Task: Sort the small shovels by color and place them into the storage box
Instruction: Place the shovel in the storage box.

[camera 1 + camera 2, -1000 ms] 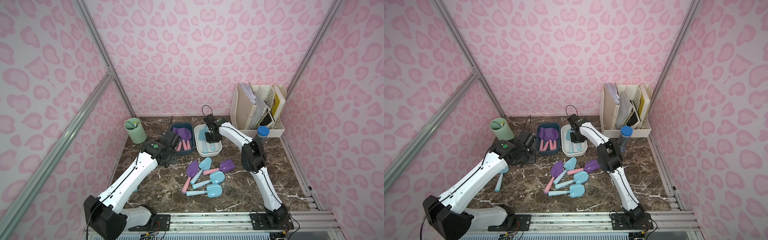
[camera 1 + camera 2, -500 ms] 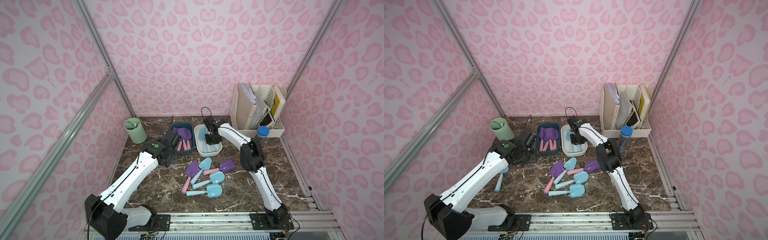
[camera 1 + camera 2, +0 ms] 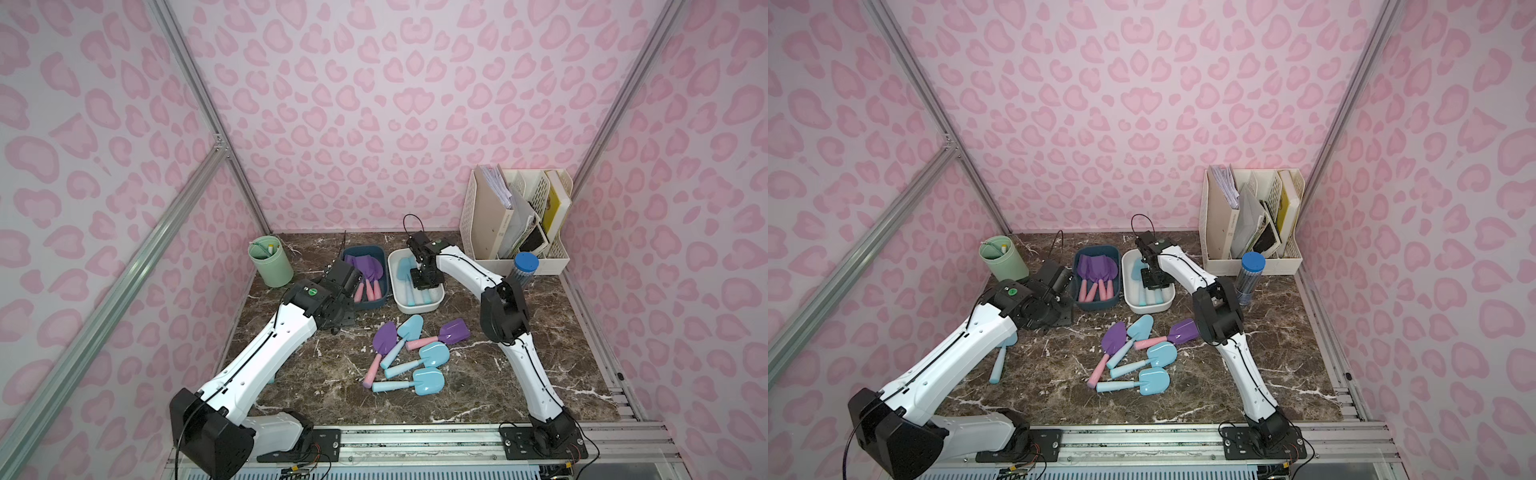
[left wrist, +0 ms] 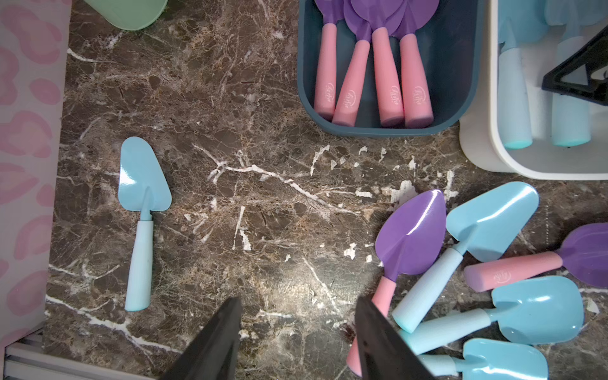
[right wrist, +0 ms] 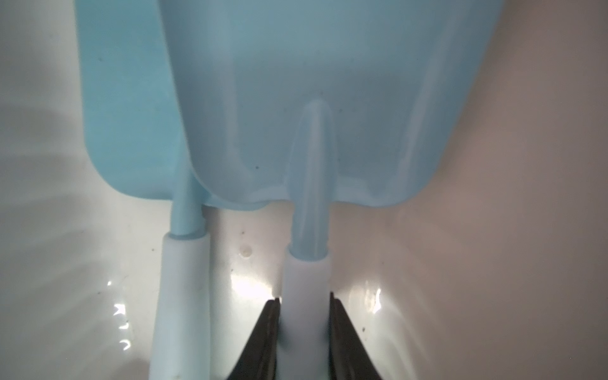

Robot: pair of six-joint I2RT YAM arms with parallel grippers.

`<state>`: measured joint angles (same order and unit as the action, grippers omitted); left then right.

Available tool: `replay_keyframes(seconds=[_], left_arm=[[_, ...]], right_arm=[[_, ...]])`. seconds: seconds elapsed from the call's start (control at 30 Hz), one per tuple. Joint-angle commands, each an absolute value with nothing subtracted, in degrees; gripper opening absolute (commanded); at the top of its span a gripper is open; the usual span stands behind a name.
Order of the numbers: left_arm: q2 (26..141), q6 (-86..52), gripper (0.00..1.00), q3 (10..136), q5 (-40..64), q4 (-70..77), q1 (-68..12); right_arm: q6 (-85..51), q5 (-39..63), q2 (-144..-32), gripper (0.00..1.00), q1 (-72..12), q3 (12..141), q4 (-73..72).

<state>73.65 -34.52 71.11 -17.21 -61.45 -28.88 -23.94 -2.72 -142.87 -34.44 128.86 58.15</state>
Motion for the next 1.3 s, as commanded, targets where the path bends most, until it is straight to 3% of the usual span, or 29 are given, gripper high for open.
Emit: replay_keyframes(seconds=[0.0, 1.27], left_arm=[[73.45, -34.54, 0.61, 71.11, -17.23, -61.70, -28.83], [73.65, -34.76, 0.61, 72.23, -18.77, -63.22, -28.83]], right_arm=[[-23.88, -2.68, -143.17, 0.15, -34.55, 129.39, 58.79], [-22.50, -5.25, -140.33, 0.37, -35.32, 135.18, 63.41]])
